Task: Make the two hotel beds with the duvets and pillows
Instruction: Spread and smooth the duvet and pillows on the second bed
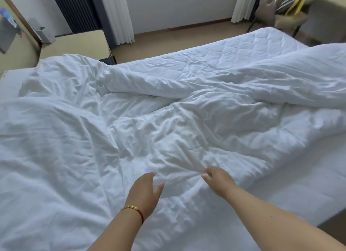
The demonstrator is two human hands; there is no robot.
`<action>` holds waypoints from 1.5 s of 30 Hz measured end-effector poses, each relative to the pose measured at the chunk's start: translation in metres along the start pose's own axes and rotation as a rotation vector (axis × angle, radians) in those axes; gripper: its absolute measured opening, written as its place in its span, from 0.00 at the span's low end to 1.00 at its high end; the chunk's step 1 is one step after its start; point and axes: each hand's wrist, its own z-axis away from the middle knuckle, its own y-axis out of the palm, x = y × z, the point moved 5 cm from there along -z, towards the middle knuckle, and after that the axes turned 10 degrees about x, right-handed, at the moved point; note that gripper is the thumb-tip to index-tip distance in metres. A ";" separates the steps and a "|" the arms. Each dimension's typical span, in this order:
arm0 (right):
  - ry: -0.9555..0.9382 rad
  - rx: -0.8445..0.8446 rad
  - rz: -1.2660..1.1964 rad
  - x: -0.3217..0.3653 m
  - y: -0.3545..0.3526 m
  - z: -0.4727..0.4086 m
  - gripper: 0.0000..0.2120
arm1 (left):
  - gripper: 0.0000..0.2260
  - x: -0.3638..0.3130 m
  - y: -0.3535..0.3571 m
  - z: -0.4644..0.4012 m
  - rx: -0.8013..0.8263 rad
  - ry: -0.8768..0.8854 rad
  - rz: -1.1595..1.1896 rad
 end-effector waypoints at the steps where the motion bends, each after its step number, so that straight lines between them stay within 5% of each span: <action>1: 0.004 -0.019 -0.036 -0.009 -0.009 0.001 0.08 | 0.25 -0.012 0.007 -0.002 0.005 0.004 0.004; 12: 0.178 -0.291 -0.197 -0.133 -0.107 0.070 0.13 | 0.24 -0.159 0.032 -0.027 0.073 0.190 -0.044; 22: 0.177 -0.312 -0.110 -0.252 -0.185 0.074 0.21 | 0.23 -0.268 0.095 -0.051 0.111 0.355 -0.111; 29: -0.035 -0.173 0.342 -0.329 -0.288 -0.016 0.34 | 0.27 -0.389 0.183 -0.150 0.145 0.285 -0.082; 36: -0.317 -0.017 0.723 -0.393 -0.321 -0.104 0.41 | 0.52 -0.415 0.273 -0.229 0.155 0.004 -0.398; 41: -0.445 -0.009 0.629 -0.388 -0.327 -0.132 0.14 | 0.19 -0.416 0.255 -0.240 -0.029 -0.002 -0.280; 45: -0.382 0.074 0.609 -0.377 -0.353 -0.120 0.17 | 0.08 -0.422 0.232 -0.232 0.058 0.001 0.027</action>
